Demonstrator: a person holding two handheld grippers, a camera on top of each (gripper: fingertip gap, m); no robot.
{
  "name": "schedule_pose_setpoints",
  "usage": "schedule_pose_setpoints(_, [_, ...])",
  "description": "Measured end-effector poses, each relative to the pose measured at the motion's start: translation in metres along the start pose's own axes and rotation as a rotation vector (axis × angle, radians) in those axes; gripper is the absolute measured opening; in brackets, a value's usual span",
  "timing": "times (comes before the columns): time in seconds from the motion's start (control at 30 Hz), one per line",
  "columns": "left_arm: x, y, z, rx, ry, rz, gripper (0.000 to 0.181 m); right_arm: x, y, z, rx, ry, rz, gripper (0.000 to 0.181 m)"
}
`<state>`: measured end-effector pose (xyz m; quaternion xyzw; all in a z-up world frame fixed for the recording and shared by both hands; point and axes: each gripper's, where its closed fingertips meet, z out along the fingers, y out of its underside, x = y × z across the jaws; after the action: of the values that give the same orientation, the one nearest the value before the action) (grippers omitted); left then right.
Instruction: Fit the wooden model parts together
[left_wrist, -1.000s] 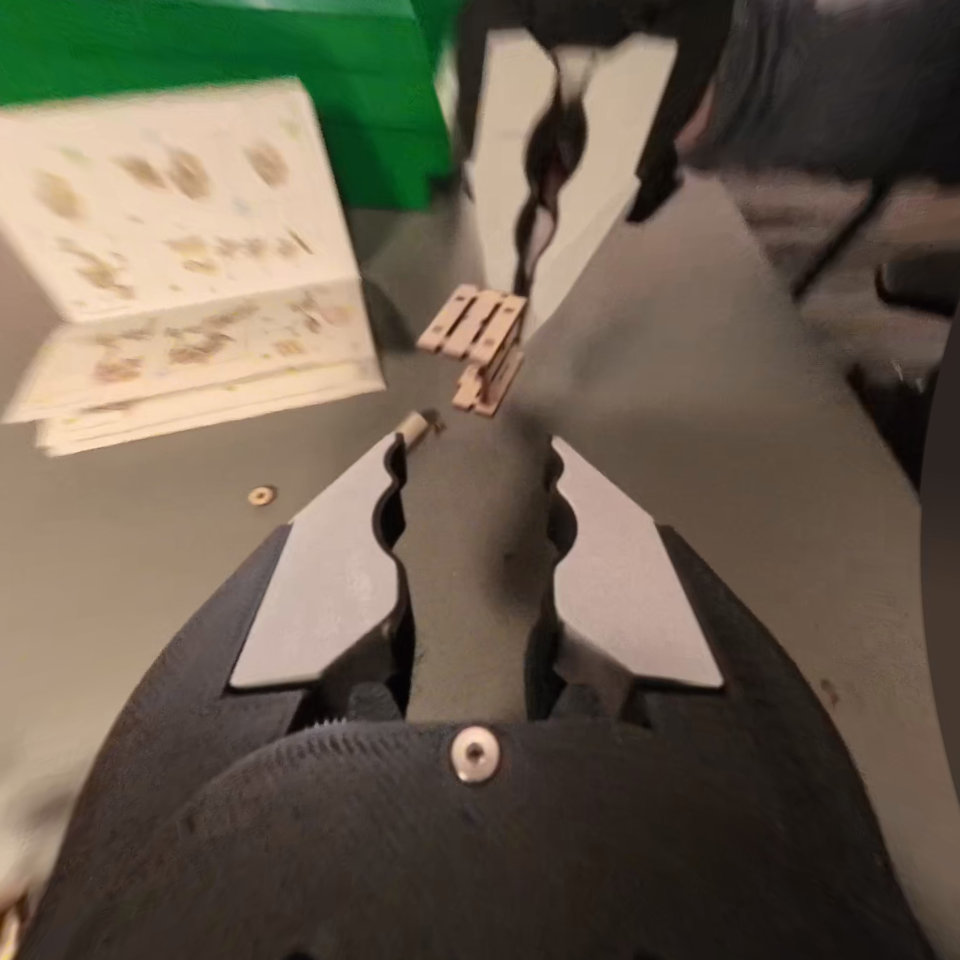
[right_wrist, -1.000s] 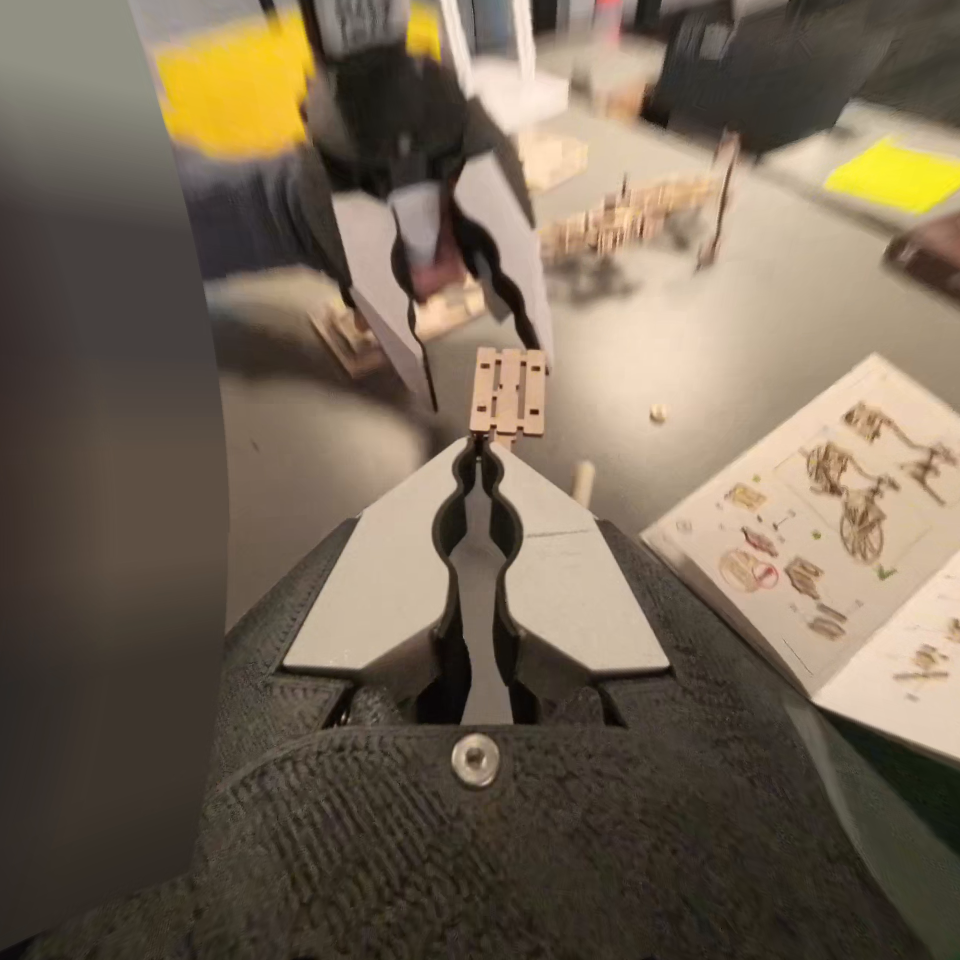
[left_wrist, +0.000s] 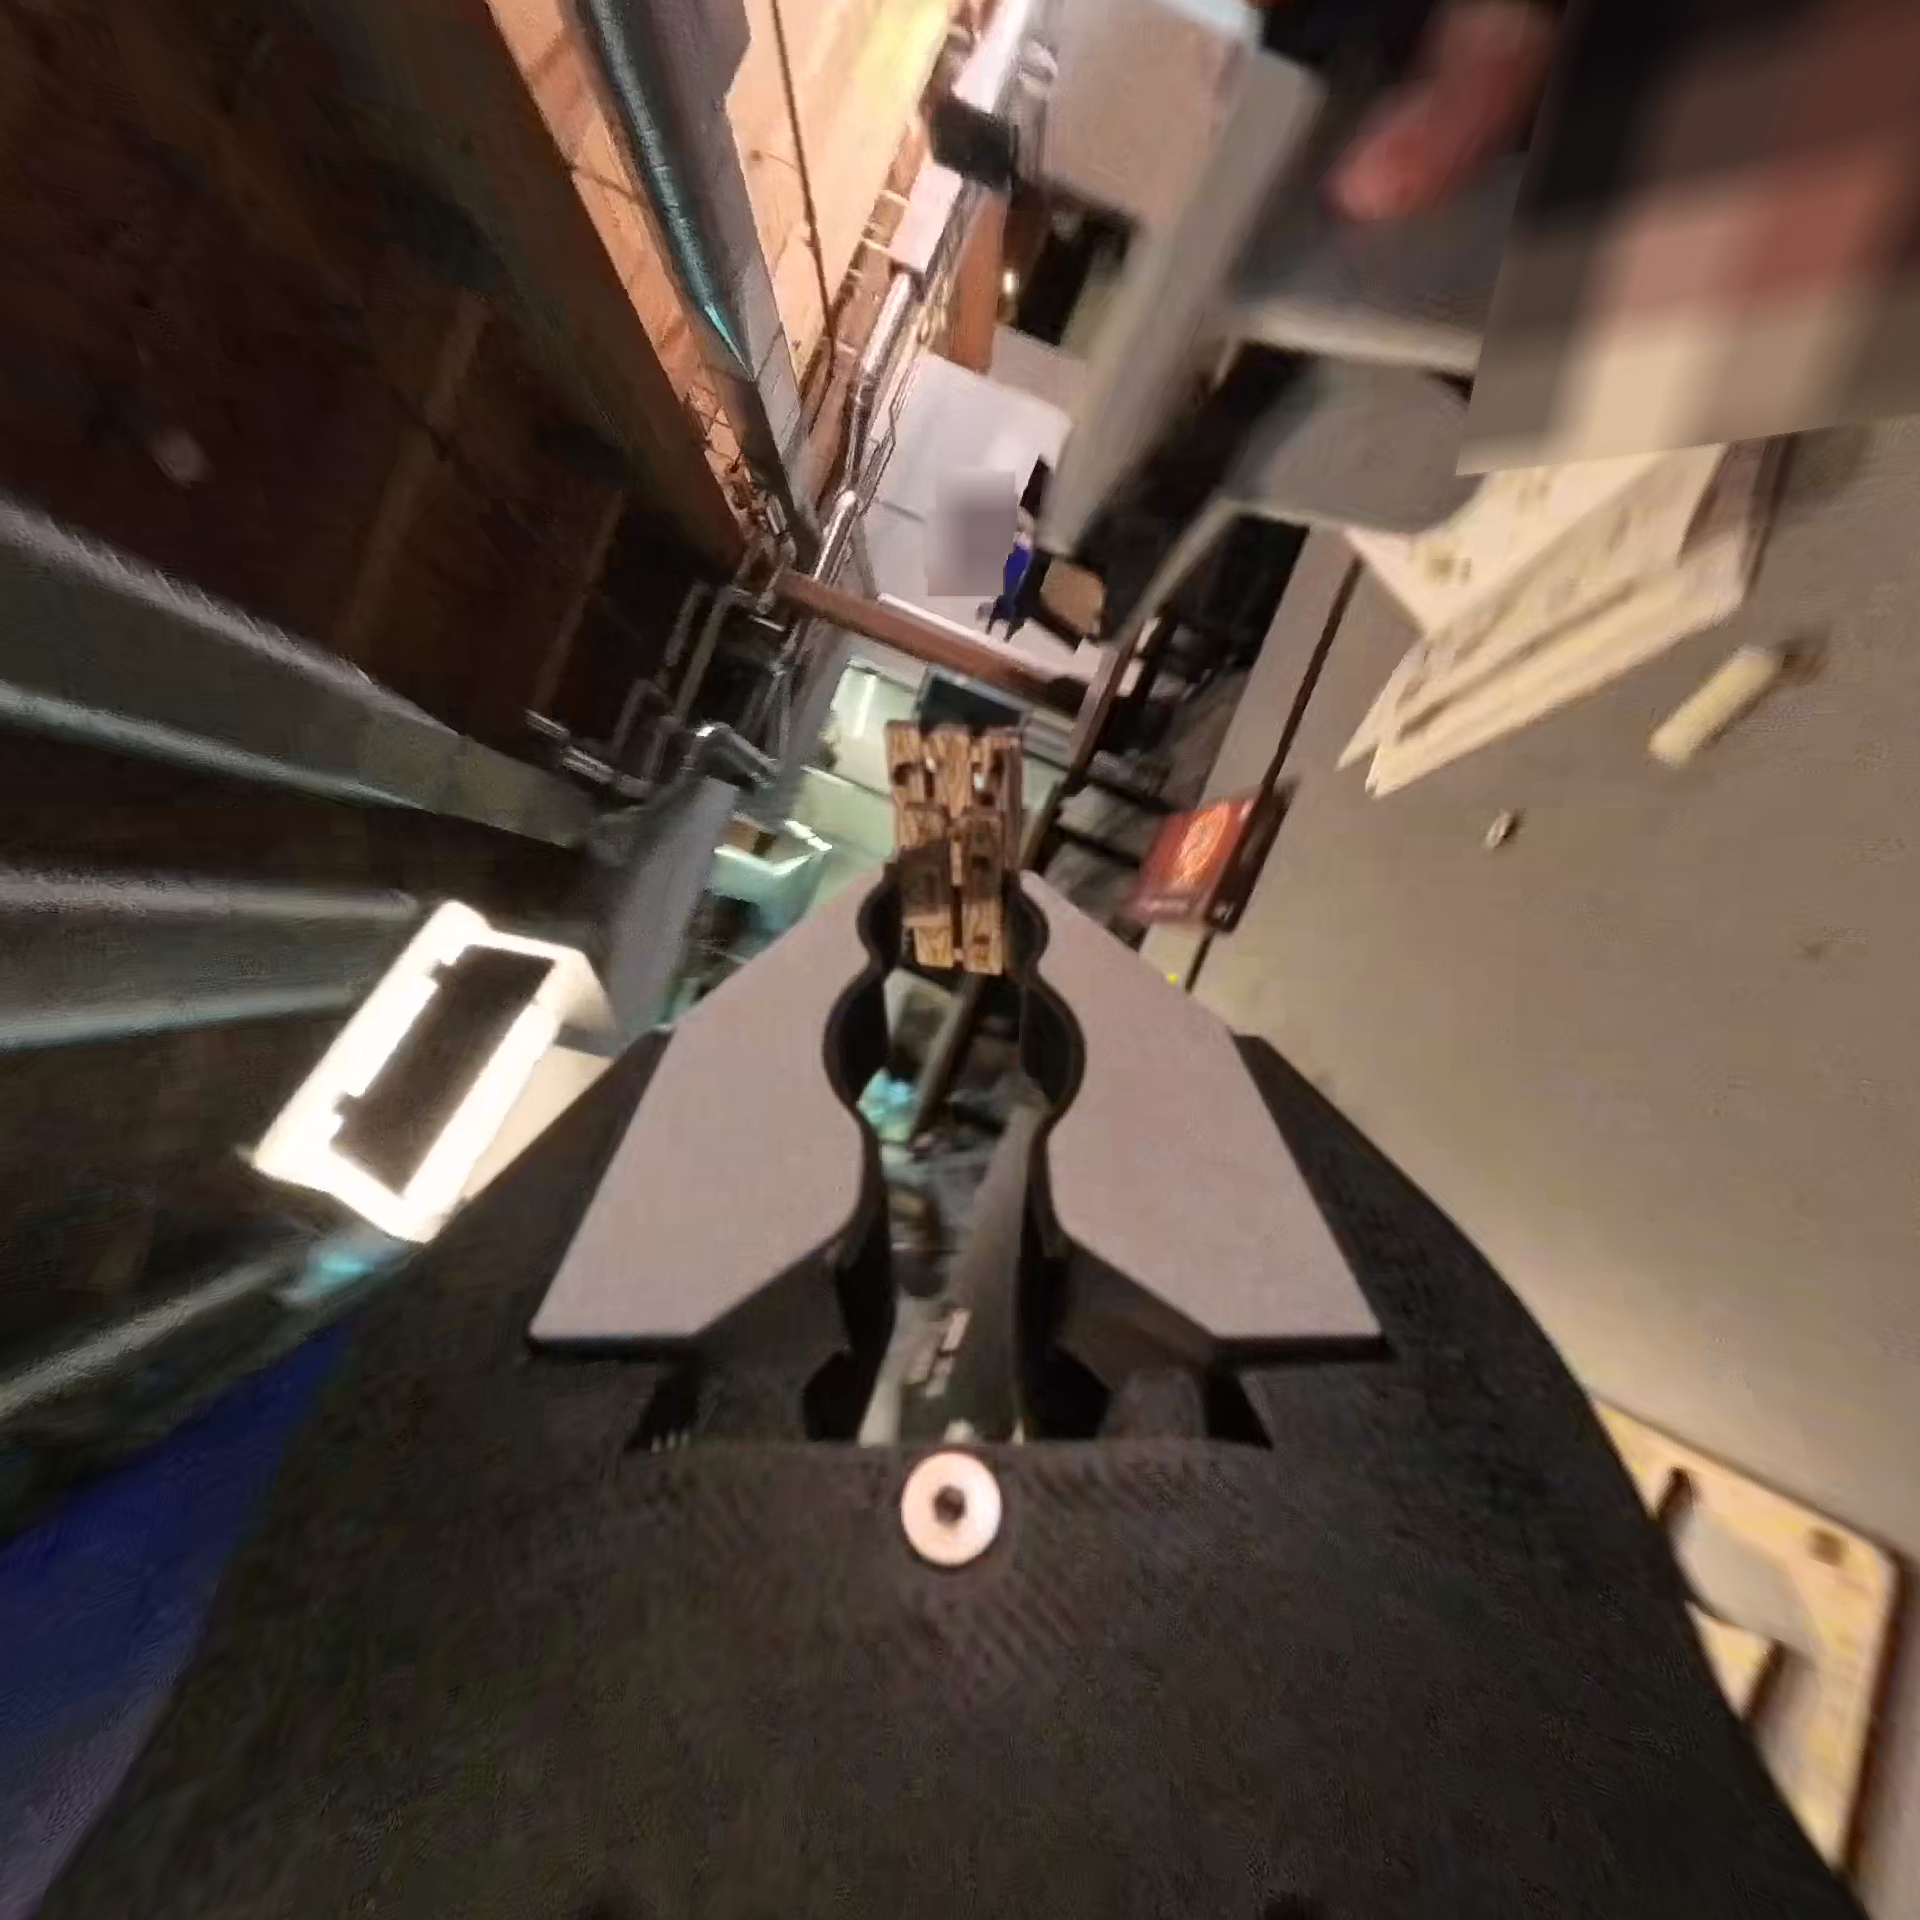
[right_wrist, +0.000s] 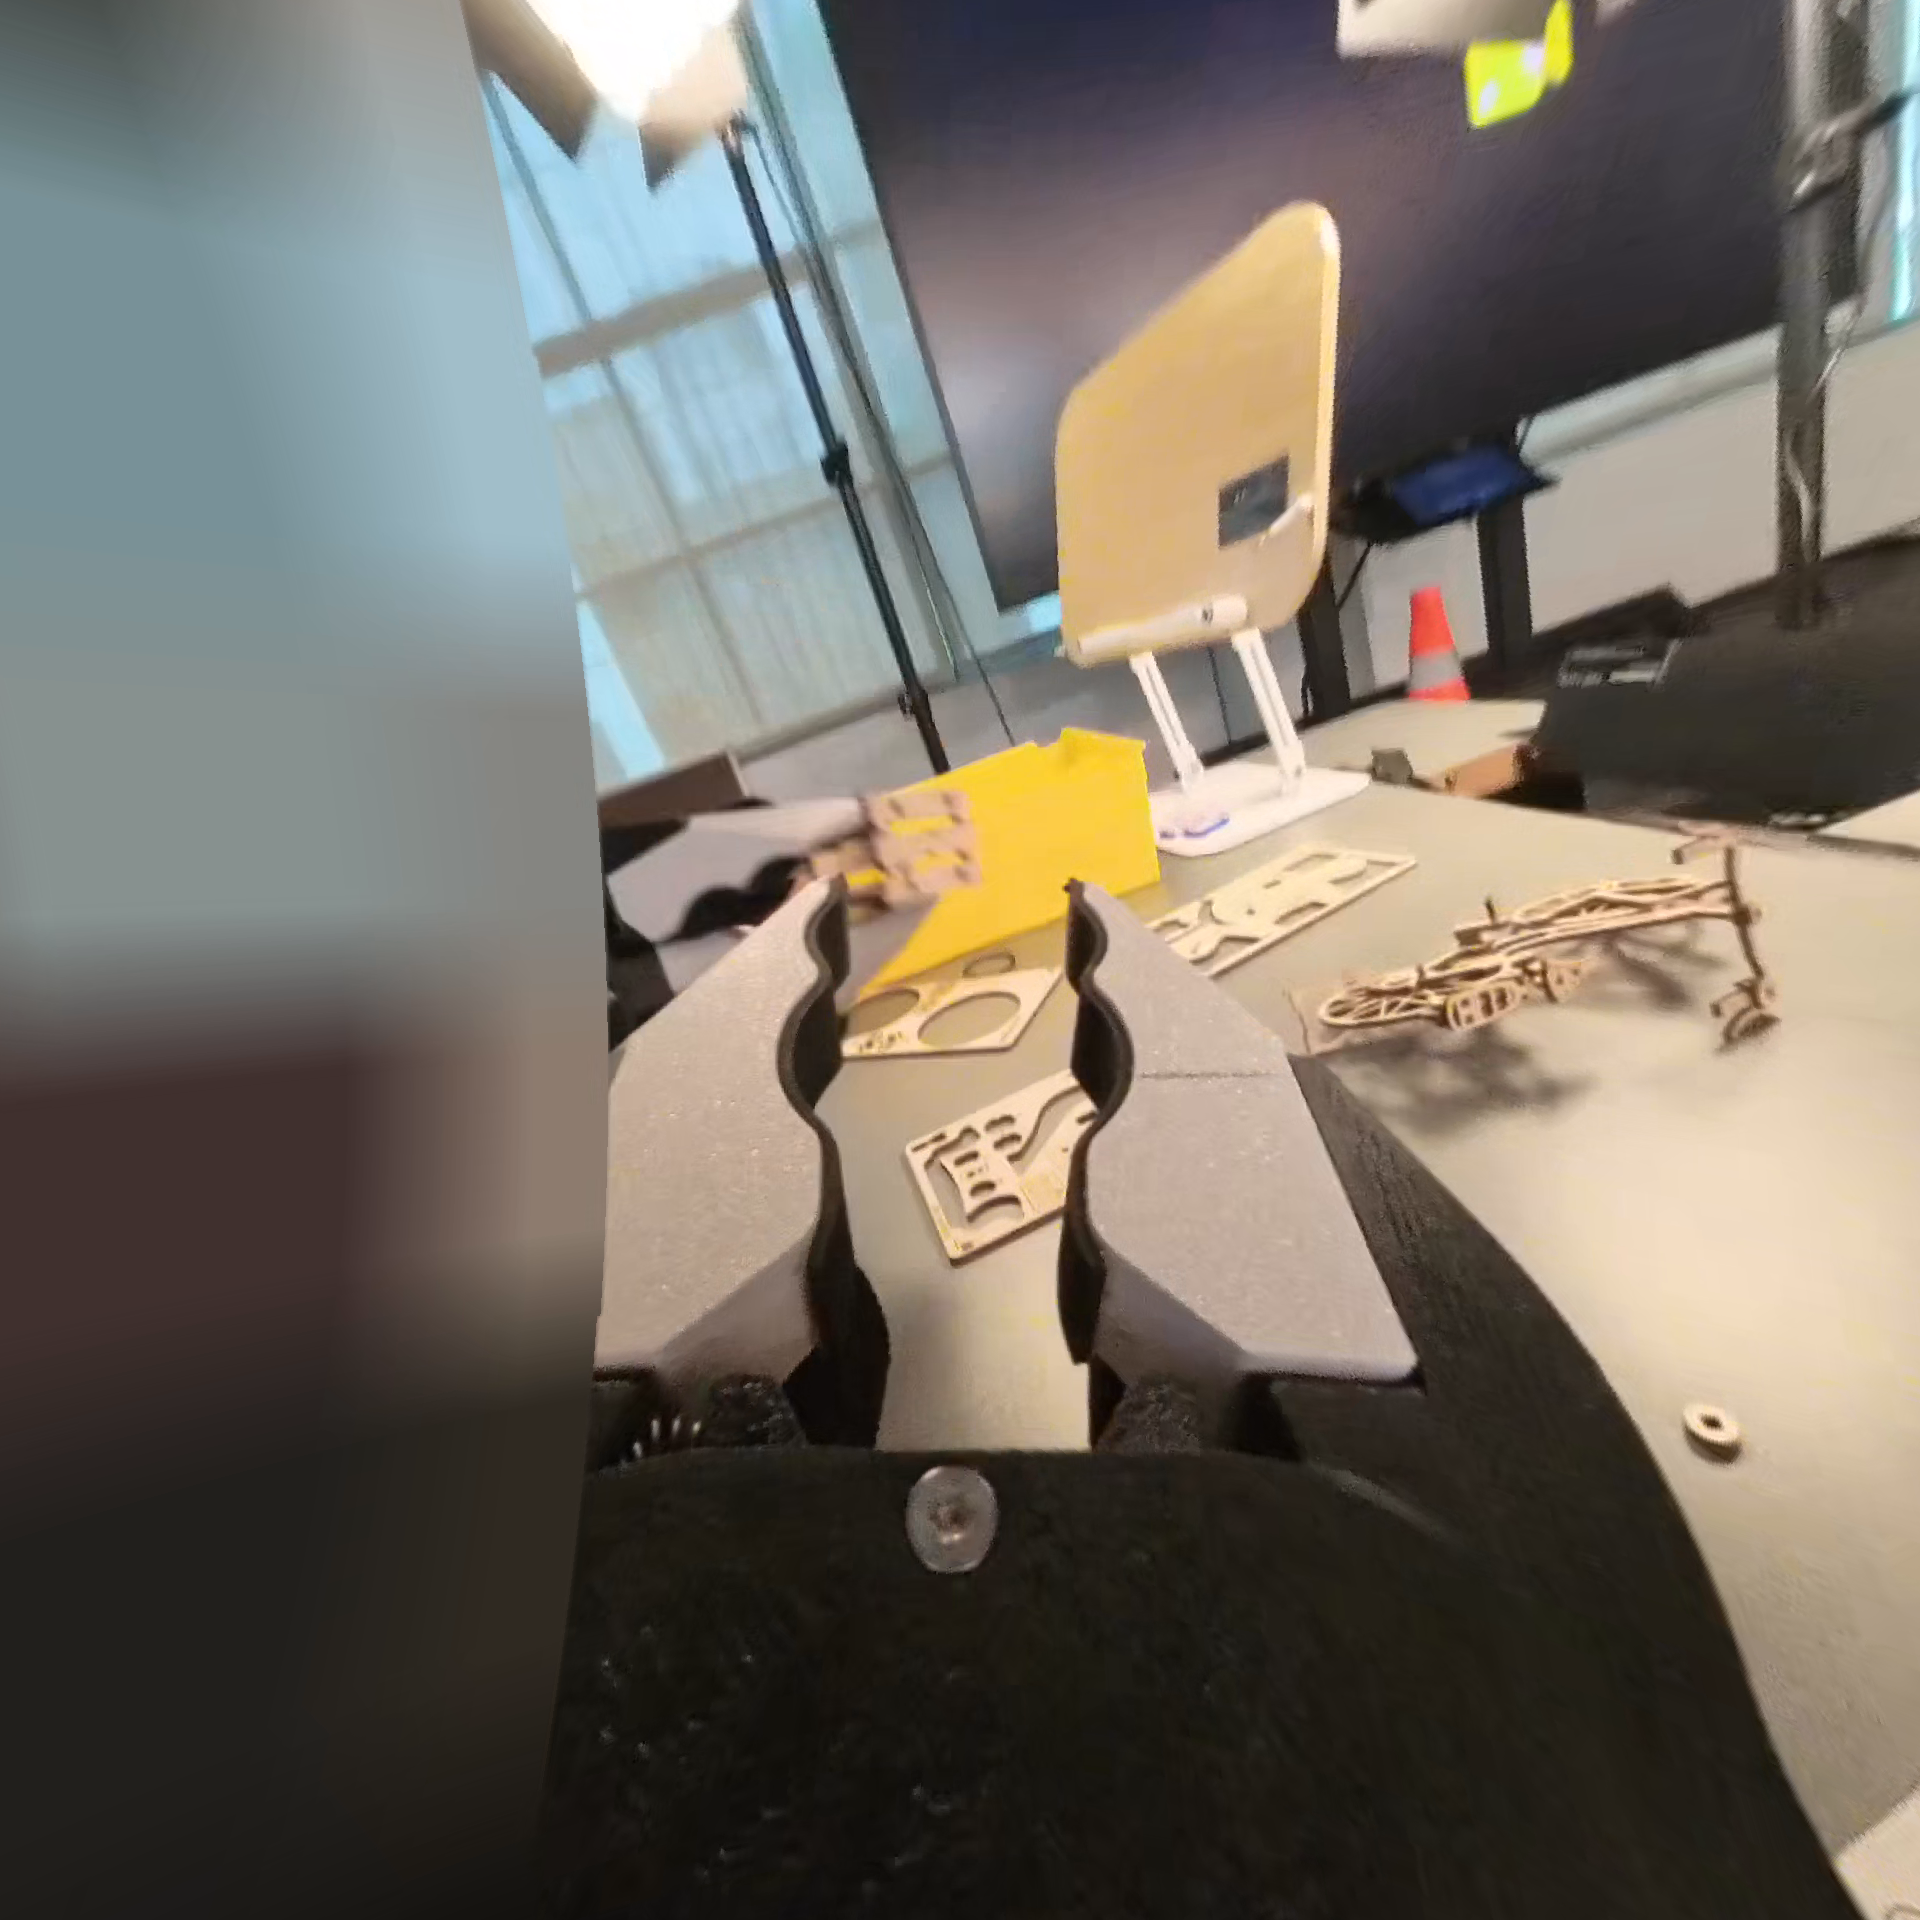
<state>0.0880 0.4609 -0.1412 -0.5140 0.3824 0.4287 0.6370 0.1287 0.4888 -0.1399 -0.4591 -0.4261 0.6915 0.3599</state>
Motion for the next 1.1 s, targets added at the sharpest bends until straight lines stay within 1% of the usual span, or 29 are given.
schedule_pose_setpoints(0.03, [0.010, 0.003, 0.006, -0.021, -0.003, 0.106, 0.018, 0.000, 0.002, 0.005, -0.046, 0.006, -0.002, 0.033])
schedule_pose_setpoints(0.07, [0.020, 0.004, 0.011, -0.031, 0.003, 0.177, 0.018, 0.003, 0.007, 0.010, -0.106, 0.033, -0.019, 0.027])
schedule_pose_setpoints(0.1, [0.028, 0.005, 0.015, -0.038, 0.006, 0.210, 0.018, 0.009, 0.016, 0.014, -0.191, 0.082, -0.047, 0.026])
schedule_pose_setpoints(0.17, [0.040, 0.010, 0.021, -0.063, 0.027, 0.215, 0.018, 0.019, 0.035, 0.018, -0.351, 0.150, -0.107, 0.024])
schedule_pose_setpoints(0.2, [0.044, 0.013, 0.024, -0.076, 0.033, 0.212, 0.018, 0.024, 0.041, 0.019, -0.394, 0.179, -0.124, 0.020])
schedule_pose_setpoints(0.27, [0.049, 0.016, 0.027, -0.078, 0.043, 0.214, 0.018, 0.031, 0.047, 0.018, -0.438, 0.206, -0.130, 0.011])
schedule_pose_setpoints(0.37, [0.056, 0.015, 0.030, -0.056, 0.054, 0.218, 0.018, 0.041, 0.049, 0.015, -0.440, 0.226, -0.104, 0.004])
schedule_pose_setpoints(0.4, [0.060, 0.011, 0.031, -0.029, 0.071, 0.192, 0.018, 0.044, 0.051, 0.013, -0.445, 0.239, -0.088, 0.003])
schedule_pose_setpoints(0.43, [0.065, 0.010, 0.032, -0.014, 0.095, 0.152, 0.025, 0.049, 0.052, 0.011, -0.442, 0.259, -0.077, 0.002])
schedule_pose_setpoints(0.47, [0.070, 0.017, 0.033, -0.039, 0.133, 0.110, 0.042, 0.055, 0.053, 0.008, -0.437, 0.289, -0.069, 0.001])
schedule_pose_setpoints(0.53, [0.075, 0.044, 0.036, -0.156, 0.185, 0.021, 0.061, 0.069, 0.060, 0.002, -0.451, 0.362, -0.060, 0.001])
schedule_pose_setpoints(0.57, [0.071, 0.059, 0.035, -0.205, 0.179, -0.012, 0.063, 0.076, 0.066, -0.002, -0.471, 0.404, -0.062, 0.001])
schedule_pose_setpoints(0.67, [0.057, 0.093, 0.029, -0.288, 0.151, -0.172, 0.063, 0.089, 0.088, -0.009, -0.544, 0.484, -0.080, 0.001])
schedule_pose_setpoints(0.8, [0.043, 0.118, 0.023, -0.306, 0.109, -0.423, 0.058, 0.097, 0.115, -0.015, -0.675, 0.535, -0.148, 0.001])
schedule_pose_setpoints(0.87, [0.040, 0.123, 0.022, -0.293, 0.101, -0.519, 0.055, 0.102, 0.125, -0.021, -0.756, 0.563, -0.195, 0.001])
schedule_pose_setpoints(0.93, [0.039, 0.125, 0.022, -0.282, 0.102, -0.595, 0.055, 0.107, 0.131, -0.026, -0.807, 0.582, -0.229, 0.007])
schedule_pose_setpoints(0.97, [0.039, 0.124, 0.023, -0.276, 0.106, -0.624, 0.056, 0.108, 0.132, -0.027, -0.816, 0.583, -0.233, 0.012])
schedule_pose_setpoints(1.03, [0.038, 0.122, 0.023, -0.261, 0.106, -0.652, 0.056, 0.104, 0.130, -0.027, -0.814, 0.549, -0.220, 0.029])
schedule_pose_setpoints(1.1, [0.035, 0.120, 0.023, -0.243, 0.092, -0.666, 0.055, 0.099, 0.119, -0.030, -0.792, 0.517, -0.233, 0.038])
